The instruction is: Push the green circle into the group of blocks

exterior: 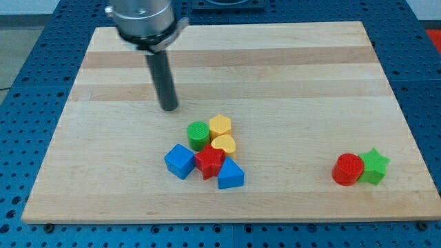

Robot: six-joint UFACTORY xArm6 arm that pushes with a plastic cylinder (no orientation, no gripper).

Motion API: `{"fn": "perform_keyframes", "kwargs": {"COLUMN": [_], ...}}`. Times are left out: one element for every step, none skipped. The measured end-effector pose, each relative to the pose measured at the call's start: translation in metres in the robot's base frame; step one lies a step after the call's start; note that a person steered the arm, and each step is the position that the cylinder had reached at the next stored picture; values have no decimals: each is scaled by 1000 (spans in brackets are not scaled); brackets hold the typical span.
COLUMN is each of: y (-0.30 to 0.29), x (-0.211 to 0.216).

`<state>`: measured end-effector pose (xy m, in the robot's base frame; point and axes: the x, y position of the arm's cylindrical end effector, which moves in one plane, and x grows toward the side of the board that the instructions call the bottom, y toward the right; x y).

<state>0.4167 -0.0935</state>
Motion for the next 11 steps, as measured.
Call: {"fn": "perform_keyframes", "kwargs": {"y": [51, 73, 76, 79, 79, 42, 7, 54, 80, 76, 71], "x": [24, 39, 72, 91, 55, 26, 34, 48, 72, 78, 20]}}
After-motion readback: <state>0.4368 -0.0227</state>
